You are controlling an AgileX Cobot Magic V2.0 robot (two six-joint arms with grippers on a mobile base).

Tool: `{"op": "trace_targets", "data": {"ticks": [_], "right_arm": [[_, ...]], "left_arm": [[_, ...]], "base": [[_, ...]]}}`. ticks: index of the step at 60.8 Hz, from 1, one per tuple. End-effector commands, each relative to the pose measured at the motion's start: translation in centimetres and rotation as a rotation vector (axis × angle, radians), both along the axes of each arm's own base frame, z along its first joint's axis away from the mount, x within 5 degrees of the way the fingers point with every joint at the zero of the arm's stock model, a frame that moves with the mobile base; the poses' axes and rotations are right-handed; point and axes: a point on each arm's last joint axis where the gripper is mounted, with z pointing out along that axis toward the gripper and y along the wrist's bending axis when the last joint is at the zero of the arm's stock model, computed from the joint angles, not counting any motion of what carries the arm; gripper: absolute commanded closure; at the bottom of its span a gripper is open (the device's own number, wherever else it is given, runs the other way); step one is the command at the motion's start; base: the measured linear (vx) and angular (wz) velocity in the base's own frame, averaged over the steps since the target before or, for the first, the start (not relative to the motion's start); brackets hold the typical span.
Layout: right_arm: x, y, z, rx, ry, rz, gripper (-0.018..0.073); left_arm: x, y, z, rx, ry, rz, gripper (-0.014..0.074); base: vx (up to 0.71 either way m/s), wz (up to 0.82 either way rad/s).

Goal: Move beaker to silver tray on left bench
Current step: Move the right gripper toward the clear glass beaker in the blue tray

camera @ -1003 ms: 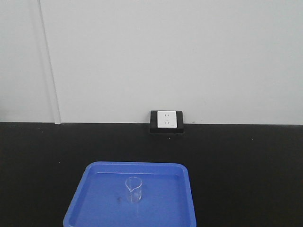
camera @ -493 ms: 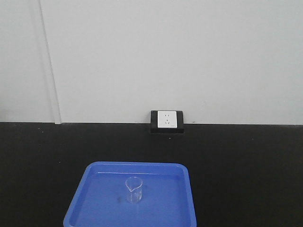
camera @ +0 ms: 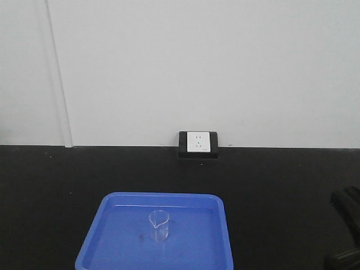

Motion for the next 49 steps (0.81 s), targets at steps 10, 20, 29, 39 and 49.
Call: {"op": "trace_targets", "data": {"ticks": [10,20,29,39,49], "right_arm": [[2.6,0.5,-0.3,0.013,-0.009,0.001,0.0547],[3.2,0.7,-1.0,0.007,0.026,0.000,0.0457],[3.6,0.7,-1.5,0.020,0.048,-0.001,0.0273],[3.7,0.8,-1.3,0.044,0.027,-0.001,0.0025],[3.9,0.9,-1.6,0.127,0.058,-0.002,-0.0120]], "left_arm": [[0.0,-0.1,0.1,-0.018,-0.065,-0.015,0.0595],[0.0,-0.1,0.1,-0.018,-0.065,-0.015,0.0595],[0.0,-0.1,0.1,-0.017,-0.065,-0.015,0.0595],[0.0,-0.1,0.1,-0.017,-0.065,-0.015,0.0595],[0.0,-0.1,0.1,-0.017,-0.065,-0.015,0.0595]], "base": [[0.00,0.00],[0.00,0.00],[0.00,0.00],[0.00,0.00],[0.00,0.00]]}}
